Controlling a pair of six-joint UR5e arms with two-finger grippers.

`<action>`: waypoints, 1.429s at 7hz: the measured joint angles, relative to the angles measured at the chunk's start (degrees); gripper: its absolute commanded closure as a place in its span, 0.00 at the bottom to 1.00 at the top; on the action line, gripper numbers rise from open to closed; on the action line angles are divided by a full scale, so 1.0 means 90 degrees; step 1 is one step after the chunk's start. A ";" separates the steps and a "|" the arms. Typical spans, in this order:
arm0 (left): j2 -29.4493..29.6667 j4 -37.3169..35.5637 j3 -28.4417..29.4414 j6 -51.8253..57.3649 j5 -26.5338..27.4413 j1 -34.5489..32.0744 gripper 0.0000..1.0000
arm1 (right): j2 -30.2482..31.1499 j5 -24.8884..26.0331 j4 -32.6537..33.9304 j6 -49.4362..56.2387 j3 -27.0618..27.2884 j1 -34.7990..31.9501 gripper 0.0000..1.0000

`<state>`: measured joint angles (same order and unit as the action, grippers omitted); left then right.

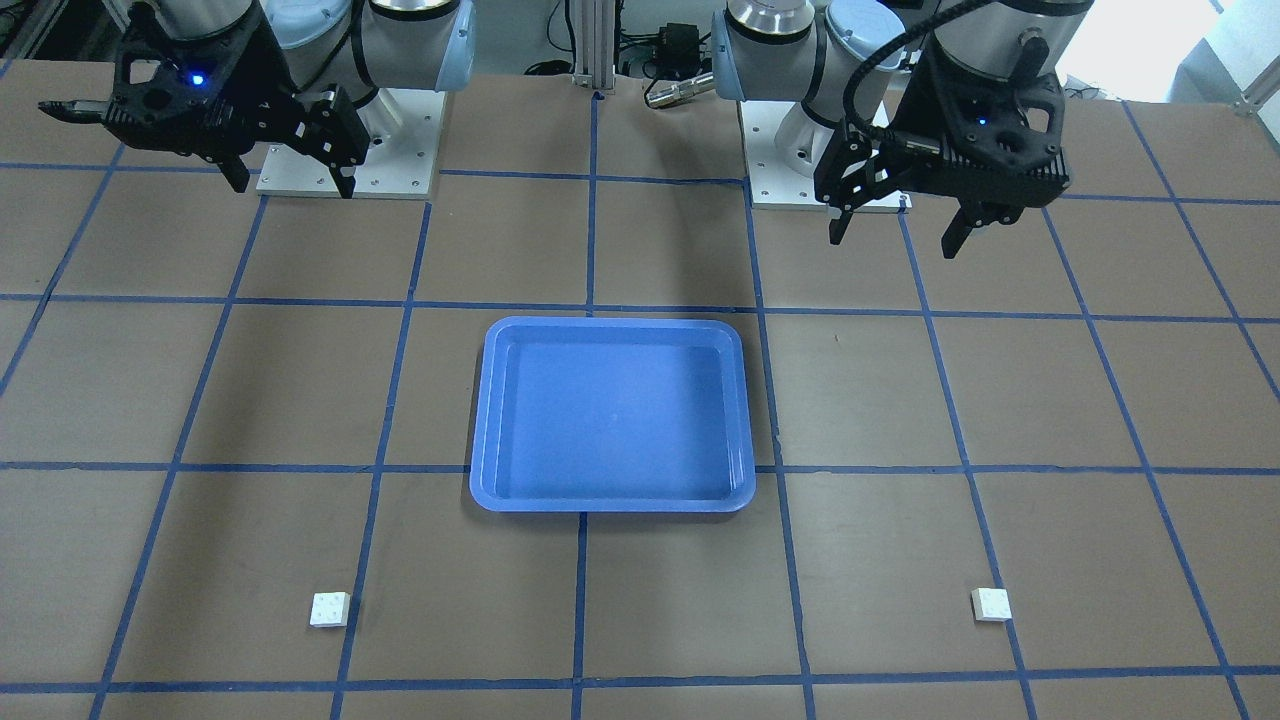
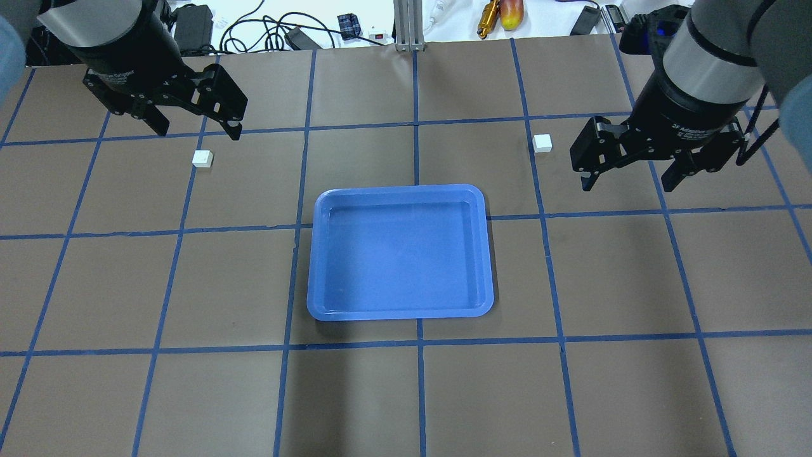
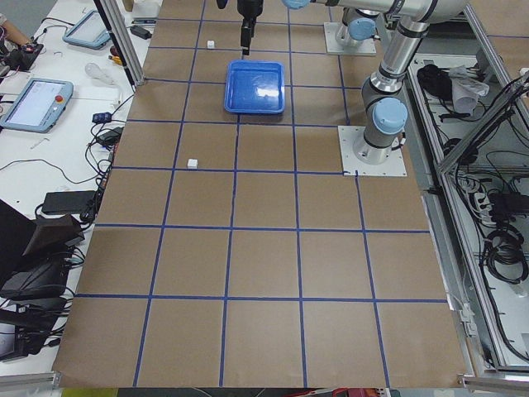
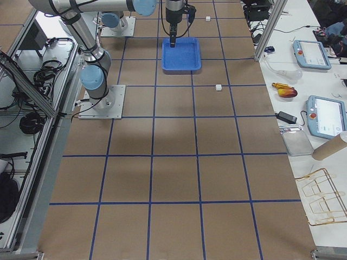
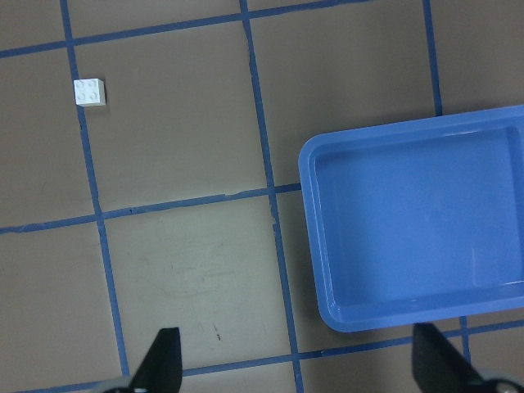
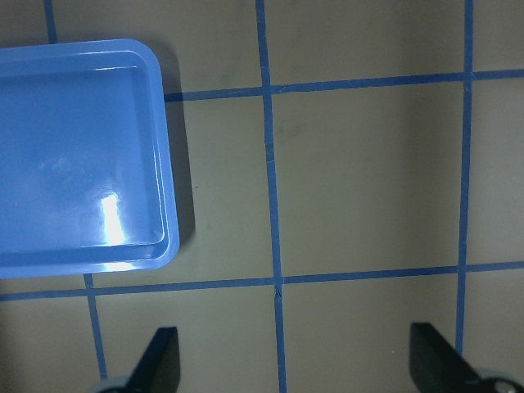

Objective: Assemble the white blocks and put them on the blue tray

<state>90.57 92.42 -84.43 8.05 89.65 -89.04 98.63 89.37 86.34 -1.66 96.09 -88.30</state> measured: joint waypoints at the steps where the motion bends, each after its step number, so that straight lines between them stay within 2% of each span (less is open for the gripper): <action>1: 0.0326 -0.0005 0.0144 0.0020 0.0006 0.0051 0.00 | -0.0015 -0.0004 -0.0001 -0.0017 0.0003 0.0000 0.00; 3: 0.1237 -0.0068 0.0563 0.0083 -0.0009 0.0359 0.00 | -0.0028 -0.0003 0.0005 -0.0005 0.0005 0.0001 0.00; 5: 0.2222 -0.0763 0.0781 0.0443 -0.0090 0.0770 0.00 | -0.0045 -0.0018 0.0011 0.0074 -0.0002 0.0015 0.00; 7: 0.3075 -0.1503 0.0950 0.1112 -0.0128 0.1028 0.00 | -0.0167 -0.0031 0.0145 0.0779 -0.0003 0.0095 0.00; 10: 0.4160 -0.2385 0.1105 0.1475 0.0139 0.1382 0.00 | -0.0824 -0.0053 0.0715 0.2049 -0.0019 0.0587 0.00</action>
<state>128.01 70.95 -74.48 21.32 90.90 -76.60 91.22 88.89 92.78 16.79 95.92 -83.02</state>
